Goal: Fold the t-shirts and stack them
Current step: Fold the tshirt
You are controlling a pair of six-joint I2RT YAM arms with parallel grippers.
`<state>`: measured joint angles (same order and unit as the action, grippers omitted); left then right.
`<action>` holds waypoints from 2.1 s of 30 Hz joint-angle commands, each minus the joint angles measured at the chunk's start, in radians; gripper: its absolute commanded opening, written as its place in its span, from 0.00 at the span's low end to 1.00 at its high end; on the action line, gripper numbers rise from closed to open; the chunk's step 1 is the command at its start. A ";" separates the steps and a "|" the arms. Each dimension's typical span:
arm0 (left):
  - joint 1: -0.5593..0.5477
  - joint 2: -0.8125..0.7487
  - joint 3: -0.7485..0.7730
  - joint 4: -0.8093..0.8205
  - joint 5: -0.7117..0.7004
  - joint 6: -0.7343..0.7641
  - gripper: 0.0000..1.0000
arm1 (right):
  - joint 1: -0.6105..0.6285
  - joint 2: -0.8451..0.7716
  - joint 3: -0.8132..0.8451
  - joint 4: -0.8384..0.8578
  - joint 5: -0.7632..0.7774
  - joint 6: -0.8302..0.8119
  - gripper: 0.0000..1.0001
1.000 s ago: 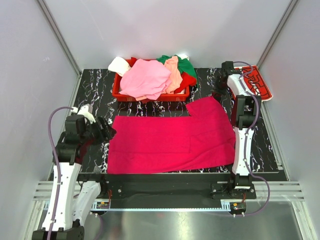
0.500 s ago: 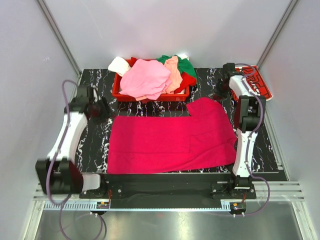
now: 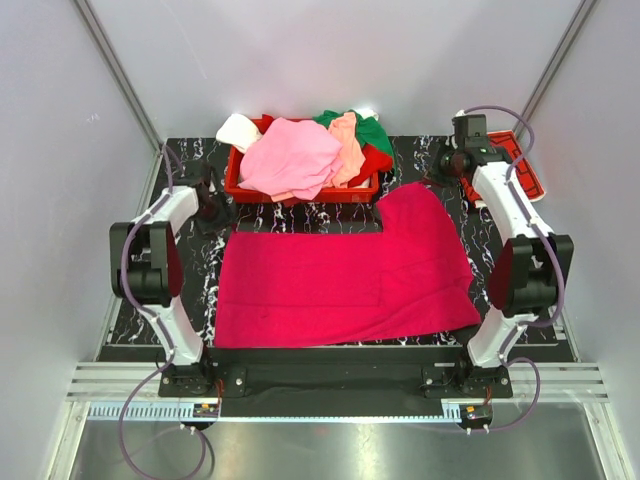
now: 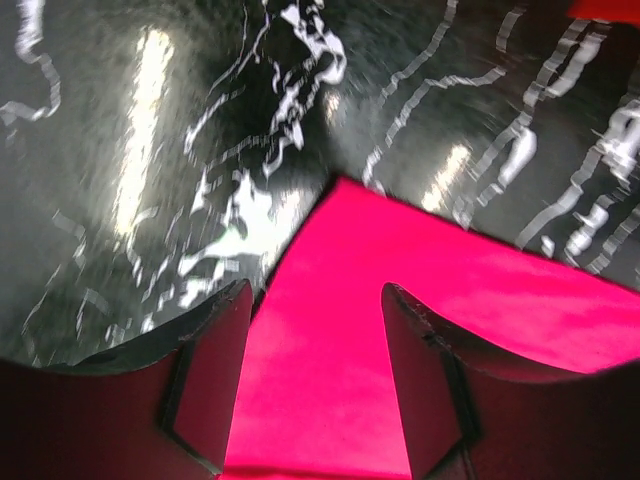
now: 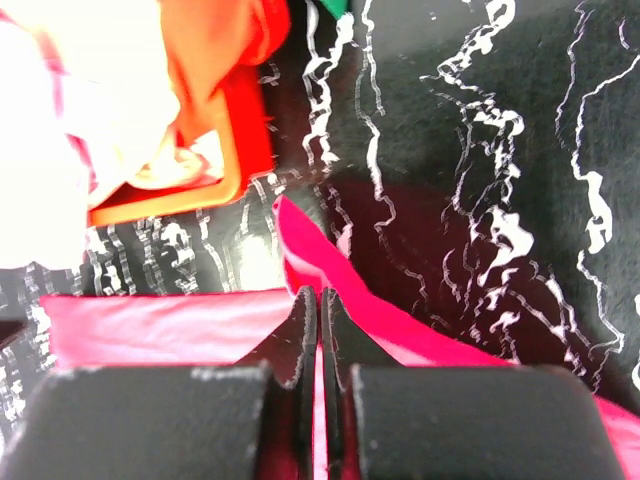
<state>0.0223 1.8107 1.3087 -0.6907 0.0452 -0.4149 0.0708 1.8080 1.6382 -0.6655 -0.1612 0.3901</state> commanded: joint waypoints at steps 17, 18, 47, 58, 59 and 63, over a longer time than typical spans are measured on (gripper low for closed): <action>-0.010 0.156 0.040 0.152 0.004 -0.022 0.46 | -0.005 -0.196 -0.172 0.078 -0.075 0.020 0.00; -0.012 0.159 0.035 0.155 0.007 -0.024 0.45 | -0.003 -0.197 -0.172 0.078 -0.075 0.020 0.00; -0.016 -0.207 -0.084 0.137 0.042 0.028 0.00 | -0.005 -0.574 -0.484 0.072 -0.117 0.009 0.00; -0.018 -0.437 -0.258 0.131 0.050 0.016 0.00 | -0.003 -0.903 -0.719 0.014 0.061 0.085 0.00; -0.018 -0.453 -0.275 0.126 0.047 0.015 0.00 | -0.005 -0.926 -0.724 0.003 0.102 0.095 0.00; -0.018 -0.516 -0.312 0.108 0.033 0.021 0.00 | -0.005 -1.021 -0.777 -0.020 0.184 0.157 0.00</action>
<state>0.0051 1.3636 1.0119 -0.5961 0.0845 -0.3996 0.0681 0.8467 0.8925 -0.6716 -0.0895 0.4843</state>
